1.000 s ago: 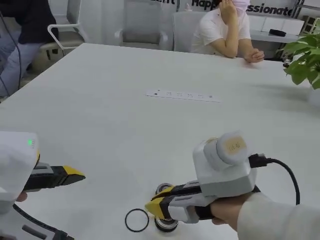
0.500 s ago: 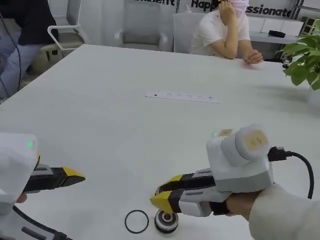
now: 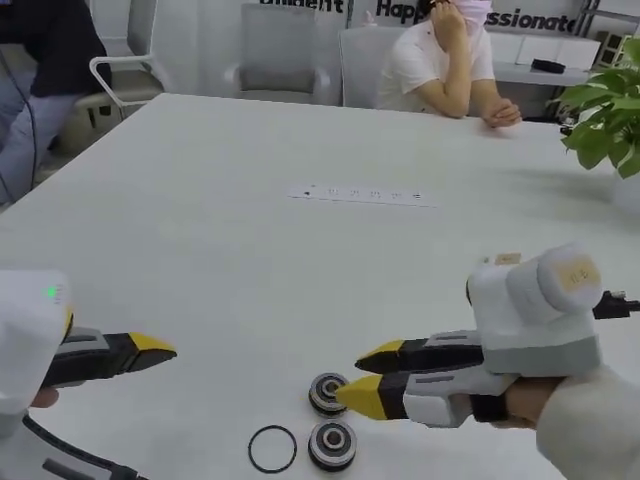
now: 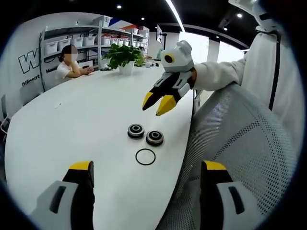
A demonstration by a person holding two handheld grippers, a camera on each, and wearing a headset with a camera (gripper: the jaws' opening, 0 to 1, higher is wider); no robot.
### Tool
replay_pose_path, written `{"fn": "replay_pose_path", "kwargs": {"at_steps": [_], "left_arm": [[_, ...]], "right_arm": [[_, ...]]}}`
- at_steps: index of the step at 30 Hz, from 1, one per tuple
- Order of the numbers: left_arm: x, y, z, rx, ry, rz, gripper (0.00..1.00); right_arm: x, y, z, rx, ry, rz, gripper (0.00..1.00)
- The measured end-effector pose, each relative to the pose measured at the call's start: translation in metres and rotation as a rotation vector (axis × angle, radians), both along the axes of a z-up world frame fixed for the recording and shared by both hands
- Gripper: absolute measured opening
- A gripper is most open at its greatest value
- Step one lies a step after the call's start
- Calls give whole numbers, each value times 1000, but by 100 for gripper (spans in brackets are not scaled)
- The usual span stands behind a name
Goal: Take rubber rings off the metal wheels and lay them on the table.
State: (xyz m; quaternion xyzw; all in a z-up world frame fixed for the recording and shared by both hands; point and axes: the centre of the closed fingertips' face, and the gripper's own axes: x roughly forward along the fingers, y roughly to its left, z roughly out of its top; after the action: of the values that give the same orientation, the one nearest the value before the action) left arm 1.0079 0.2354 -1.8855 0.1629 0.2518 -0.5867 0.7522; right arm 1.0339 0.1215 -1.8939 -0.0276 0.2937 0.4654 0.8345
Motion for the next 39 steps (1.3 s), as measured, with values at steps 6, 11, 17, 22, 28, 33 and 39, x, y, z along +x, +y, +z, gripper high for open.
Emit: {"fn": "replay_pose_path", "kwargs": {"at_steps": [6,11,17,22,28,33,39], "left_arm": [[4,-5,12,-32,-42,-5,87],[1,-22,36,-116,-49,-53,85],[6,-42,60,-152,-96,-87,80],[4,-60,70,-168,-125,-142,74],[5,-77,60,-109,-132,-183,70],[5,-96,55,-106,-161,-233,67],[9,-111,39,-129,-153,-226,63]], "right_arm": [[-6,-5,-17,-32,39,30,31],[-15,-11,-37,-149,50,78,30],[-21,-8,-42,-160,66,107,31],[-24,-7,-47,-182,63,133,30],[-28,-5,-54,-206,68,159,28],[-29,-3,-57,-218,63,172,28],[-29,-3,-59,-225,57,177,25]]}}
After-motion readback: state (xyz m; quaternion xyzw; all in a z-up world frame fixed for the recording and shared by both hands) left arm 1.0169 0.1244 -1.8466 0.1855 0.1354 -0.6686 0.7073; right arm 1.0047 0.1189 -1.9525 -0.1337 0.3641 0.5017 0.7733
